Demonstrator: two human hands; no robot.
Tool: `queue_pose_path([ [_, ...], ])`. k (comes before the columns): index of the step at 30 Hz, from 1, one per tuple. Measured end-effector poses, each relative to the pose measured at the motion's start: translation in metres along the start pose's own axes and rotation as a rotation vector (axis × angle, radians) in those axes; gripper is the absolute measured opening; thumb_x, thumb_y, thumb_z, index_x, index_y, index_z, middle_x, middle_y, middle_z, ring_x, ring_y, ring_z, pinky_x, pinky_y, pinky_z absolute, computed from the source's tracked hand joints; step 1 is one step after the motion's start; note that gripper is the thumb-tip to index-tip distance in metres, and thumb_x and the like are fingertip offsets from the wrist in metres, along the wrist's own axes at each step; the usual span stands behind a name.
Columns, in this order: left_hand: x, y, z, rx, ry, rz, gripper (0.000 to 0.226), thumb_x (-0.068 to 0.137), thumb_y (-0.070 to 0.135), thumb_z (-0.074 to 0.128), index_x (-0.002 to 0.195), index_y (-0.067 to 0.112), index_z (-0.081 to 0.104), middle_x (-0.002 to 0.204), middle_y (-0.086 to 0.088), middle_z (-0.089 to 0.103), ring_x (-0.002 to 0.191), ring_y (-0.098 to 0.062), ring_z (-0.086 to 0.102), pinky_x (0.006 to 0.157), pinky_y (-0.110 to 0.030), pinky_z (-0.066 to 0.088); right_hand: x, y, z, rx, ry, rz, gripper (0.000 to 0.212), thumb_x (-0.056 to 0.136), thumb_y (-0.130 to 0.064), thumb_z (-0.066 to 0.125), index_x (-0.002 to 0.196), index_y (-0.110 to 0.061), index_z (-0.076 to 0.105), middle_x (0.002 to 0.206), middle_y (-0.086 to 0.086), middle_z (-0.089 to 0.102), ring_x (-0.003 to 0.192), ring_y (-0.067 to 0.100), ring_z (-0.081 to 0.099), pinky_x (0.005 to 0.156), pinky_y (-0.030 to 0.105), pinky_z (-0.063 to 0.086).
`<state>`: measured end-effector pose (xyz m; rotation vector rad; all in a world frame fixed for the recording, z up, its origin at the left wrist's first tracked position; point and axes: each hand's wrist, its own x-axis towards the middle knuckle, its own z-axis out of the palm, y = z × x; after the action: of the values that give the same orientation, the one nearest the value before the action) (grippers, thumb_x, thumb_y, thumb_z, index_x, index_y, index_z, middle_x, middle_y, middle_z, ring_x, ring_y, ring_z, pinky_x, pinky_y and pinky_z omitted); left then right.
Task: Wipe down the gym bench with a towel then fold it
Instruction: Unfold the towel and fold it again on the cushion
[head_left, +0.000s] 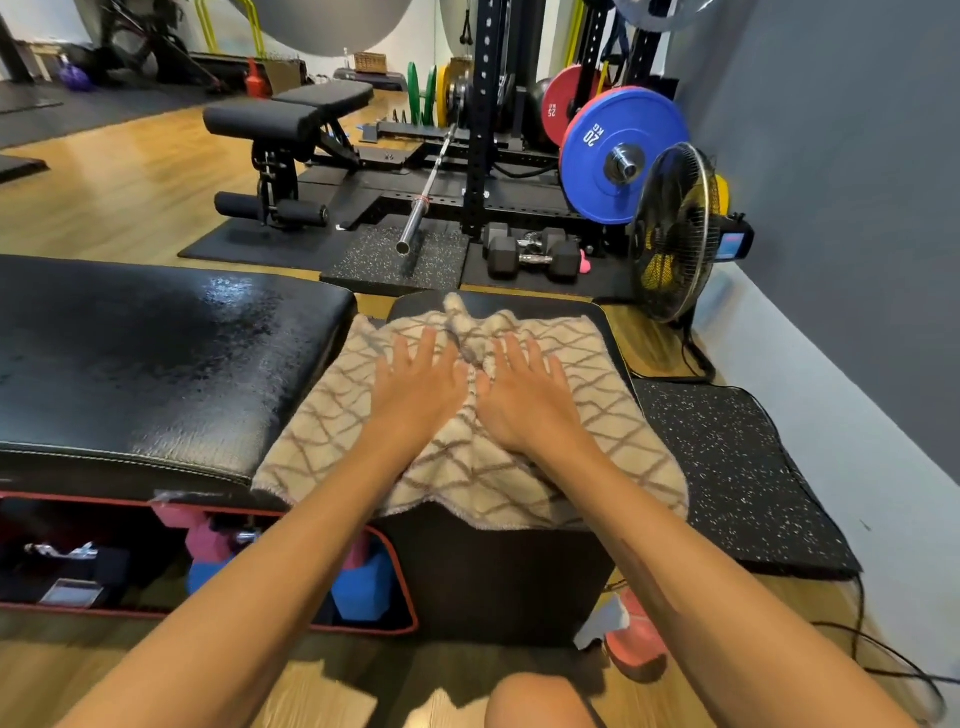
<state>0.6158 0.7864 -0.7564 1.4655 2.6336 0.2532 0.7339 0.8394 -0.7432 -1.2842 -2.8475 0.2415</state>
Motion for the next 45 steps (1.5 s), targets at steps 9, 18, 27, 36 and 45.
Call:
queue_pose_path([
  [9, 0.058, 0.042, -0.002, 0.066, -0.004, 0.095, 0.056, 0.103, 0.042, 0.008, 0.155, 0.023, -0.001, 0.162, -0.002, -0.008, 0.148, -0.033, -0.008, 0.119, -0.051, -0.003, 0.05, 0.045, -0.011, 0.031, 0.009, 0.189, 0.064, 0.105, -0.046, 0.01, 0.159, -0.014, -0.002, 0.166, 0.005, -0.011, 0.152, 0.025, -0.014, 0.123, 0.047, -0.006],
  [18, 0.103, 0.047, -0.002, -0.007, 0.028, 0.087, 0.055, 0.103, 0.038, 0.009, 0.155, 0.02, 0.001, 0.163, -0.001, -0.005, 0.149, -0.029, -0.005, 0.12, -0.048, -0.003, 0.102, 0.058, -0.016, 0.033, 0.008, 0.168, 0.067, 0.104, -0.051, 0.009, 0.159, -0.015, -0.003, 0.166, 0.003, -0.011, 0.153, 0.025, -0.012, 0.123, 0.046, -0.007],
  [27, 0.053, 0.0, -0.007, -0.091, 0.004, -0.028, 0.059, 0.102, 0.045, 0.01, 0.155, 0.024, -0.001, 0.162, 0.004, -0.012, 0.148, -0.028, -0.011, 0.12, -0.048, -0.003, 0.08, 0.042, -0.011, -0.011, -0.039, -0.134, 0.074, 0.101, -0.062, 0.011, 0.159, -0.02, -0.005, 0.165, -0.002, -0.015, 0.152, 0.018, -0.013, 0.124, 0.043, -0.004],
  [36, -0.028, -0.038, 0.001, -0.351, 0.013, -0.173, 0.061, 0.1, 0.049, 0.009, 0.156, 0.023, 0.004, 0.163, -0.002, -0.003, 0.149, -0.028, 0.0, 0.119, -0.05, 0.005, 0.05, 0.017, -0.016, 0.15, -0.037, -0.353, 0.07, 0.099, -0.065, 0.027, 0.158, -0.028, 0.022, 0.166, -0.006, 0.013, 0.153, 0.016, 0.004, 0.124, 0.043, 0.003],
  [45, 0.003, -0.057, -0.05, -0.225, 0.243, -0.168, 0.038, 0.1, 0.027, 0.028, 0.105, 0.005, 0.058, 0.119, -0.017, 0.054, 0.112, -0.039, 0.05, 0.097, -0.051, 0.038, -0.033, 0.009, -0.024, 0.244, 0.192, -0.415, 0.026, 0.097, -0.037, 0.053, 0.119, -0.027, 0.064, 0.111, -0.008, 0.049, 0.108, 0.011, 0.044, 0.098, 0.036, 0.039],
])
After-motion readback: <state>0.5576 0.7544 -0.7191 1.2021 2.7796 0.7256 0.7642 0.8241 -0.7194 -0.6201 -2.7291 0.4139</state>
